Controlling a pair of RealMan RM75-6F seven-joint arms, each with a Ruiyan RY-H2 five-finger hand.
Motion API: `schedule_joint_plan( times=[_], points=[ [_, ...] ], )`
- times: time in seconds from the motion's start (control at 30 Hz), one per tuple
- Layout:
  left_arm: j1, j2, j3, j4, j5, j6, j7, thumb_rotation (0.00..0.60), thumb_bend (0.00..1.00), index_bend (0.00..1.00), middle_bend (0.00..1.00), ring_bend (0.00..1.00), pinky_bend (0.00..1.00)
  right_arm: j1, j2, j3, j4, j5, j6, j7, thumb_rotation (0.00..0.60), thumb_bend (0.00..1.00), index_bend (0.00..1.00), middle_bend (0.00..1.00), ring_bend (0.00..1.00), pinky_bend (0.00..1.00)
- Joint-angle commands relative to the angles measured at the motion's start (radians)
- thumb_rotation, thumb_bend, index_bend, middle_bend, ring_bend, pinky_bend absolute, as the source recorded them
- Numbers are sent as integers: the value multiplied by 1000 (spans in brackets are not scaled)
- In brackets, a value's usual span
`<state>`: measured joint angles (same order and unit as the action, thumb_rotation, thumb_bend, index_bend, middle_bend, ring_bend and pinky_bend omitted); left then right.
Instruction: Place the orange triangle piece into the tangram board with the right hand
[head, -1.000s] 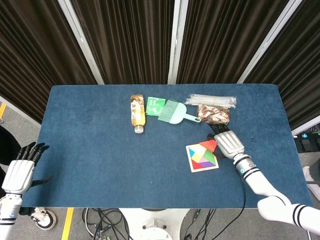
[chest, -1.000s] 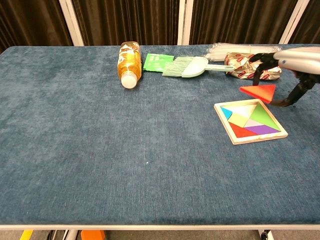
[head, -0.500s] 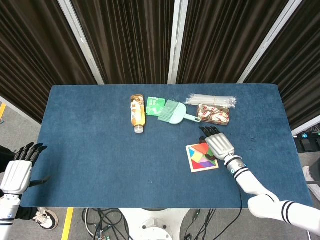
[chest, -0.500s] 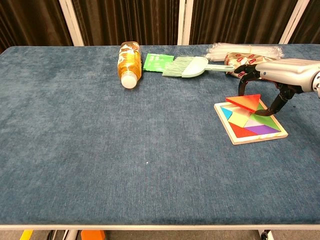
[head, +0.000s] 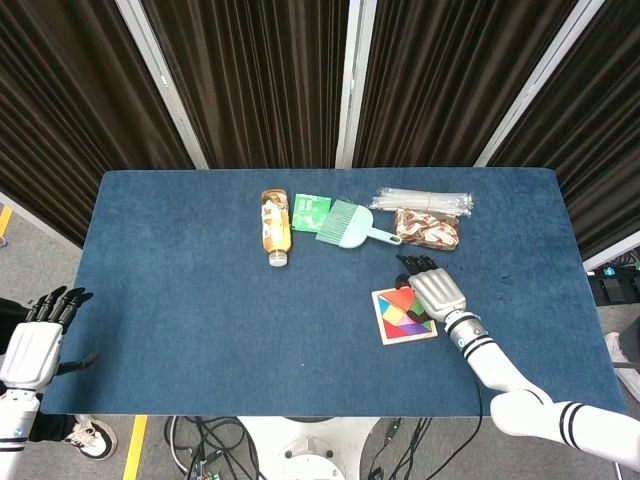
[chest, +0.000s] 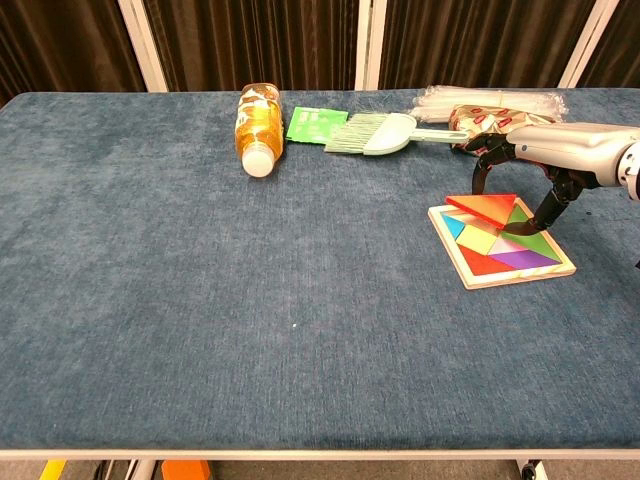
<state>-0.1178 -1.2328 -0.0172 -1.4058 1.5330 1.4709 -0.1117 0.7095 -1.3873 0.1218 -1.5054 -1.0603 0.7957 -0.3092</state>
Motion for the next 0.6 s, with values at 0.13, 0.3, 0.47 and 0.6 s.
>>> schedule_joint_plan(
  times=[0.13,0.3,0.47,0.6],
  points=[
    [0,-1,0,6,0,-1,-7,600,0,172,130,50,134,13,-11,-5,-11,40,9,-35,600,206,601,16,0,0],
    [1,-3,1,13,-1,-1,-14,600,0,172,129,50,134,19,-17,-10,-14,65,18,-57,600,206,602,17,0,0],
    [2,-5,1,19,-1,-2,-21,600,0,172,129,50,134,24,-16,-14,-20,84,22,-67,600,206,604,17,0,0],
    [3,-6,2,22,0,-1,-24,600,0,172,130,49,134,23,-13,-16,-34,92,28,-62,600,206,606,17,0,0]
  ],
)
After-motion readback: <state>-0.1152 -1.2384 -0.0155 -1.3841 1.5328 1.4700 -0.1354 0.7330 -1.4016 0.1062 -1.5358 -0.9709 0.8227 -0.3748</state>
